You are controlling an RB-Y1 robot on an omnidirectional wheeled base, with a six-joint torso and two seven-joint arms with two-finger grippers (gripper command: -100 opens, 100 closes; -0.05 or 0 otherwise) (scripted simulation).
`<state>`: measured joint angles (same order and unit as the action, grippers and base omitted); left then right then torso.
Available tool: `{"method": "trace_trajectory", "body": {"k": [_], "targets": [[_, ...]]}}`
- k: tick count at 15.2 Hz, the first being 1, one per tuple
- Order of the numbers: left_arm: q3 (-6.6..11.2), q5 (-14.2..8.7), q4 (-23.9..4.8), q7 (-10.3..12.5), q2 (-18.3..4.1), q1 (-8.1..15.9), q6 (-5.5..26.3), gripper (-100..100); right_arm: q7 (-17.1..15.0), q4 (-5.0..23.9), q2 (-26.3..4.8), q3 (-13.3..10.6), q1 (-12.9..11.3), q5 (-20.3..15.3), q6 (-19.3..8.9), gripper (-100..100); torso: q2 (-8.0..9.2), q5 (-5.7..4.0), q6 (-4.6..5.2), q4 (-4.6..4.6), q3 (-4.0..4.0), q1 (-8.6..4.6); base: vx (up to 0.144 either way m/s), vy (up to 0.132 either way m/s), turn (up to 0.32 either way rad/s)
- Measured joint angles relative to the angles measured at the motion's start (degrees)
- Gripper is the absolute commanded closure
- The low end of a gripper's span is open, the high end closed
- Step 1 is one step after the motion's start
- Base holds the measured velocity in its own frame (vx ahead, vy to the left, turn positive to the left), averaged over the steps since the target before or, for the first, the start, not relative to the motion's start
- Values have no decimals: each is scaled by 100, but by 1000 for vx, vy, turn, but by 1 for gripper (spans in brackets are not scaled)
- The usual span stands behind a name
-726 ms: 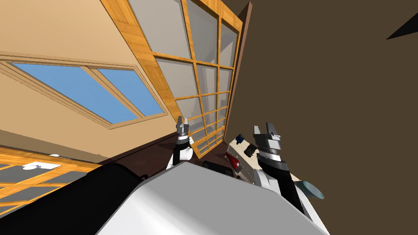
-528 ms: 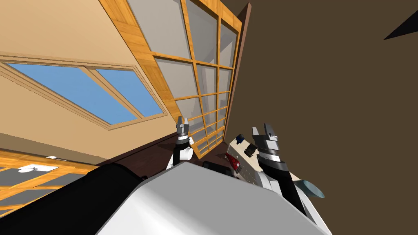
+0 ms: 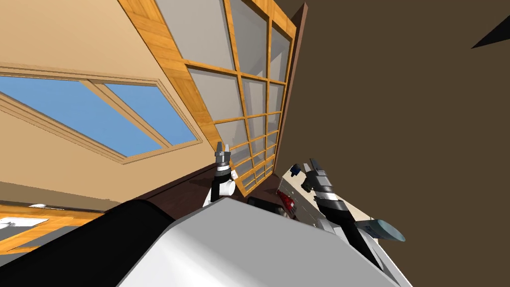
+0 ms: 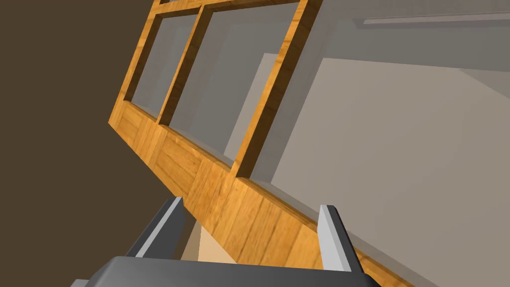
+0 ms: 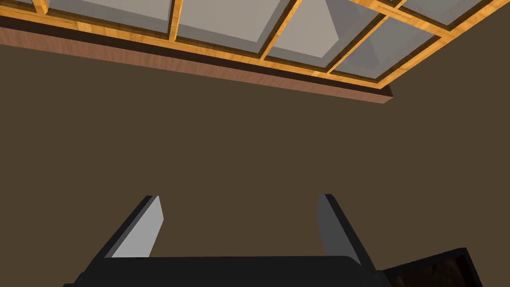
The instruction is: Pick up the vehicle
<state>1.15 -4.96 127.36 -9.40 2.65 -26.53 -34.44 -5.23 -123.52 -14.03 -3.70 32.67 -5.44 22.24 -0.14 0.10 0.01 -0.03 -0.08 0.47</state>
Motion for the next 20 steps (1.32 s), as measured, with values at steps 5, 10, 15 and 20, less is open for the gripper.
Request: {"method": "trace_trajectory", "body": {"k": [5,10,15,20], "targets": [[0,0,0,0,0,0,0,0,155,493,-433,-104,0,10,-212,-100,-16,-3,-1,-3,-9,-12,57,87,-30],[-5,1,-5,1,-1,-6,1,0,238,864,-912,-156,132,70,-453,-100,-27,-4,-2,-2,-14,-4,65,84,-23],[-6,2,-6,1,-1,-7,2,0,307,1488,-1431,-243,97,147,-707,-100,-38,-4,-3,-4,-20,-5,81,77,-1],[-6,2,-7,1,-1,-8,2,0,389,1901,-1831,-347,191,195,-966,-100,-37,-6,-2,-3,-19,-10,78,66,11]]}}
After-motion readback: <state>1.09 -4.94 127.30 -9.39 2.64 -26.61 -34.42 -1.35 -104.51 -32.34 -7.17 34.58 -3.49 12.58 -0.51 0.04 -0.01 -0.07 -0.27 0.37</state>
